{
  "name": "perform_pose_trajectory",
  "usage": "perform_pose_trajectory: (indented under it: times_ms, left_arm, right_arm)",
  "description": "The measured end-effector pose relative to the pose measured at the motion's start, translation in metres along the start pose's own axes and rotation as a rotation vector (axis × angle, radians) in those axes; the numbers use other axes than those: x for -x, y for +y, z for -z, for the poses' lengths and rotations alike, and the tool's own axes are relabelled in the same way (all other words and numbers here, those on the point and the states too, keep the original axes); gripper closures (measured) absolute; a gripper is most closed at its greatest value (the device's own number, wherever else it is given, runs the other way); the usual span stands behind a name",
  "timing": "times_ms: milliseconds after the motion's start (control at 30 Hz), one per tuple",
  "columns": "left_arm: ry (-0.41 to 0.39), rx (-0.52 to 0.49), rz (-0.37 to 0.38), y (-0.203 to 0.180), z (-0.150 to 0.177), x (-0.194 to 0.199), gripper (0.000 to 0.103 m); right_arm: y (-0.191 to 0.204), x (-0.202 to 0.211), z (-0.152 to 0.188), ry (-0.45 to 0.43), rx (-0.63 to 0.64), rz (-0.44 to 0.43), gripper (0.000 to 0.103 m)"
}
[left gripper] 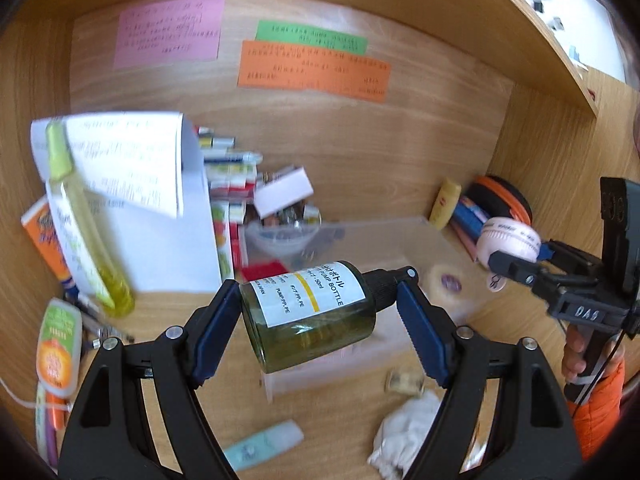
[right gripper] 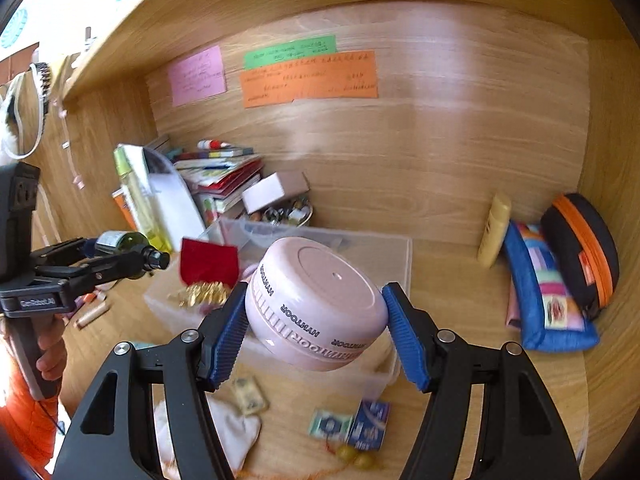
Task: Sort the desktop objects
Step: 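Lower the green bottle and pink compact into the clear box and release both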
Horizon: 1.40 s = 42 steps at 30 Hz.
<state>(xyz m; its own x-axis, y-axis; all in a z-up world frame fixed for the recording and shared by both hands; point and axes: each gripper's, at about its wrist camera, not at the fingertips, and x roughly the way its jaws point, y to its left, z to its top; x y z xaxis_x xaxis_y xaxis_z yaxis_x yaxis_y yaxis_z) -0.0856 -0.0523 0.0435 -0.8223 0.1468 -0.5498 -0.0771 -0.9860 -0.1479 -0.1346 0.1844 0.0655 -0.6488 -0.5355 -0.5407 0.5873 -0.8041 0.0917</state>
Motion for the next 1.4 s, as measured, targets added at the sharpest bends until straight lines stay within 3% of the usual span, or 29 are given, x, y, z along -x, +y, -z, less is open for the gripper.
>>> perform_pose_trajectory:
  times_ms: [200, 467, 733, 833, 1133, 1400]
  left_arm:
    - [0.015, 0.007, 0.013, 0.001, -0.027, -0.023, 0.024]
    - [0.075, 0.062, 0.028, 0.004, -0.045, -0.066, 0.024]
    - [0.164, 0.088, 0.004, 0.007, -0.034, -0.114, 0.024]
    - [0.214, 0.081, -0.007, 0.008, -0.027, -0.129, 0.024]
    - [0.261, 0.031, -0.073, 0.002, -0.020, -0.140, 0.024]
    - [0.268, 0.022, -0.089, -0.001, -0.019, -0.142, 0.024]
  right_arm:
    - [-0.004, -0.027, -0.021, 0.008, 0.001, -0.006, 0.040]
    - [-0.008, -0.079, -0.036, 0.096, 0.023, 0.038, 0.040]
    - [-0.010, -0.118, -0.026, 0.168, -0.024, 0.017, 0.040]
    - [-0.004, -0.121, -0.020, 0.166, 0.043, 0.102, 0.040]
    - [0.004, -0.131, -0.008, 0.232, 0.120, 0.144, 0.040]
    - [-0.001, -0.133, -0.004, 0.271, 0.069, 0.099, 0.040]
